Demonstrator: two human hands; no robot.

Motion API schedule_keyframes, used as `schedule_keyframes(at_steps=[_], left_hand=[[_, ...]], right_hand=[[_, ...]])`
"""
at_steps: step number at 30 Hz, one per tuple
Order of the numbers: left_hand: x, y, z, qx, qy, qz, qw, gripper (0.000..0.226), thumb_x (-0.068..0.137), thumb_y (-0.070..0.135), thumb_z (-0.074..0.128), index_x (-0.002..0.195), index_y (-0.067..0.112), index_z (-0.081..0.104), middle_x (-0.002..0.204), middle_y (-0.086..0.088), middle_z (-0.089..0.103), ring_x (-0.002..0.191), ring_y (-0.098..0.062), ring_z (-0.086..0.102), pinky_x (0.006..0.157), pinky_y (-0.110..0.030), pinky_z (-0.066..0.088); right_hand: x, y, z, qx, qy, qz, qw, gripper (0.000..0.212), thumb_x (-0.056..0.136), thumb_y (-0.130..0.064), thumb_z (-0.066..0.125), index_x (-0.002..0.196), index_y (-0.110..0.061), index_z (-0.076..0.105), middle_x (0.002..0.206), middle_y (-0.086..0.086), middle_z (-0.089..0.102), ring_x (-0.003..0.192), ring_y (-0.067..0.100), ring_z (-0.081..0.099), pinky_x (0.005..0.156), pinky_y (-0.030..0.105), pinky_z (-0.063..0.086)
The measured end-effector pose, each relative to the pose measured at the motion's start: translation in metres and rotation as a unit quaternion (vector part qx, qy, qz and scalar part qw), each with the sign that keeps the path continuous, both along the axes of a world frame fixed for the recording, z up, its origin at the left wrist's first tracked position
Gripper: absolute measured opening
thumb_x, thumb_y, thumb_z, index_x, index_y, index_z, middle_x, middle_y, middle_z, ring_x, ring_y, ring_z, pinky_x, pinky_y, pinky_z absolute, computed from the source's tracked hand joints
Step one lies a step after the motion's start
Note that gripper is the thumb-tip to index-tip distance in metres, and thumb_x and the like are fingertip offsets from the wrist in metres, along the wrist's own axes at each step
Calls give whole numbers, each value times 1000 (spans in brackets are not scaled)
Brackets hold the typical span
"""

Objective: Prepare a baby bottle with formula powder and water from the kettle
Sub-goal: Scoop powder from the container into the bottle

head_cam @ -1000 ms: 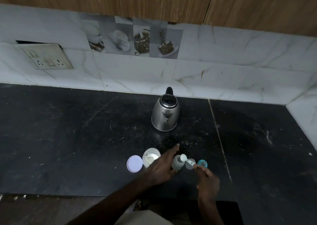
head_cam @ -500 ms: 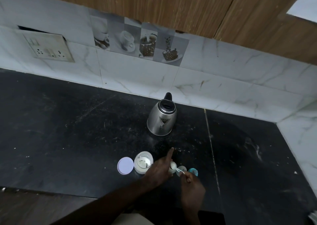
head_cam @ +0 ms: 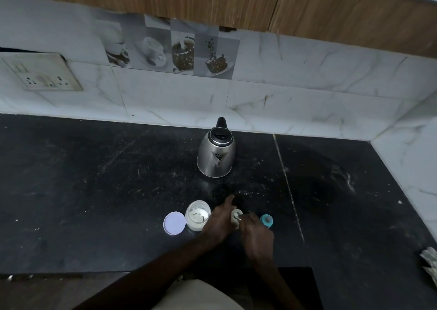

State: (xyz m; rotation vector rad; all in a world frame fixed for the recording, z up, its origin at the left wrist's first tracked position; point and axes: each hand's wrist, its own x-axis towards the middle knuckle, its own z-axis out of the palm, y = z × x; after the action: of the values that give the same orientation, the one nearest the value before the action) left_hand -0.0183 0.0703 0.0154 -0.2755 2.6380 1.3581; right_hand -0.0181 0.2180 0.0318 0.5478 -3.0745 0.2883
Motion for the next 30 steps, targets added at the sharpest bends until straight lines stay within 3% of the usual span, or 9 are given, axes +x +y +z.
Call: schedule_keyframes(at_steps=[8, 12, 17, 22, 25, 30], left_hand=[[1, -1, -3, 3, 8, -7, 1000, 97, 82, 8, 87, 162, 8, 32, 132, -5, 74, 122, -25, 68, 102, -34, 51], [2, -1, -6, 5, 12, -5, 1000, 97, 79, 9, 89, 159, 8, 35, 134, -4, 74, 122, -25, 68, 103, -35, 52], [1, 0, -11, 3, 11, 1, 1000, 95, 78, 12, 90, 158, 9, 38, 134, -4, 74, 122, -26, 69, 104, -39, 53], [-2, 1, -12, -7, 1, -1, 1000, 96, 79, 14, 90, 159, 11, 38, 138, -5, 72, 126, -27, 68, 106, -39, 52], [-3, 1, -11, -7, -10, -3, 1000, 94, 79, 10, 89, 159, 11, 38, 140, -6, 71, 128, -27, 66, 108, -38, 51], [-1, 1, -12, -24, -13, 0, 1000, 94, 78, 11, 89, 157, 13, 37, 136, -6, 72, 126, -28, 67, 106, -38, 52]], right_hand=[[-7, 3, 13, 22, -11, 37, 999, 25, 68, -19, 89, 77, -29, 69, 77, -12, 58, 56, 4, 56, 40, 20, 27], [-11, 7, 18, 20, -15, 40, 999, 22, 71, -26, 89, 79, -31, 69, 79, -12, 57, 54, 5, 53, 38, 23, 37], [-14, 5, 34, 18, -15, 51, 998, 22, 70, -26, 89, 73, -31, 68, 73, -12, 55, 50, 2, 49, 43, 15, 15], [-19, 0, 58, -2, -27, 67, 997, 17, 83, -39, 59, 73, -28, 65, 74, -14, 45, 60, 6, 55, 47, 22, 27], [-26, 0, 61, 30, -78, 59, 995, 18, 95, -40, 60, 90, -25, 71, 88, -9, 54, 85, 15, 65, 65, 32, 43], [-38, 3, 57, 18, -115, 26, 993, 13, 95, -34, 63, 95, -30, 75, 96, -8, 63, 91, 16, 66, 69, 31, 47]])
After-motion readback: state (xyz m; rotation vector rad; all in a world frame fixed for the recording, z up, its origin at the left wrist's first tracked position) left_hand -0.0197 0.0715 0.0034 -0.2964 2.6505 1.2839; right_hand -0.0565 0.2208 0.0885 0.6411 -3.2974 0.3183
